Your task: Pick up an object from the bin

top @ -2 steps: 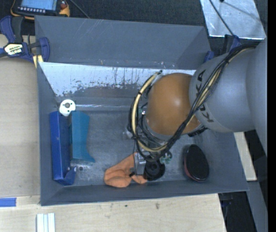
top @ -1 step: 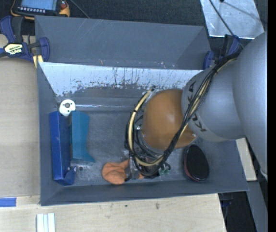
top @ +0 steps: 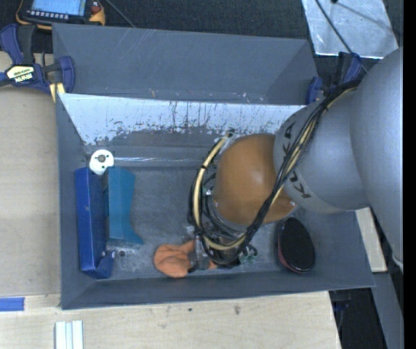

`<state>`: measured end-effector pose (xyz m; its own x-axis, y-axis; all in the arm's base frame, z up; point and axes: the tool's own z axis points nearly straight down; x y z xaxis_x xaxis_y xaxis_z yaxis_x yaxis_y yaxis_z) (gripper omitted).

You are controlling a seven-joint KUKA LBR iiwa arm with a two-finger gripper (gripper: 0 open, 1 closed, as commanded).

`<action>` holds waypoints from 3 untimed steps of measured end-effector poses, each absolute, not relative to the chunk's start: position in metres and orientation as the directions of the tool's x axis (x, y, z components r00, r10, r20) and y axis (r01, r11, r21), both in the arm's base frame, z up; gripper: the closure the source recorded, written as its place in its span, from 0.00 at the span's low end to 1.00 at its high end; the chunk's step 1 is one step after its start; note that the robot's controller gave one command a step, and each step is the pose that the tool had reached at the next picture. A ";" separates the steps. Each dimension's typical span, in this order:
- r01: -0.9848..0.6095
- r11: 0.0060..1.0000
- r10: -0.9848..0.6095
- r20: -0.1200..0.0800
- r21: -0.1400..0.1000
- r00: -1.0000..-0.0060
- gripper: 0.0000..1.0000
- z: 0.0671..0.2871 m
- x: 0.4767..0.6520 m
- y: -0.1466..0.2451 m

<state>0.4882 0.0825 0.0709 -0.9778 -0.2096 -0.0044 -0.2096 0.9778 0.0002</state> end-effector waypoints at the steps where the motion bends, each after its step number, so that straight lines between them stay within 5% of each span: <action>1: -0.224 0.975 -0.224 -0.005 0.000 -0.975 0.00 0.081 0.496 0.084; 2: -0.223 0.975 -0.223 -0.004 0.000 -0.975 1.00 0.080 0.496 0.083; 3: -0.222 0.975 -0.222 -0.004 0.000 -0.975 1.00 0.080 0.496 0.083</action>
Offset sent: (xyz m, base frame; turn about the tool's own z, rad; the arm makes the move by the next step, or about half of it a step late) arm 0.0000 0.0000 0.0000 0.0000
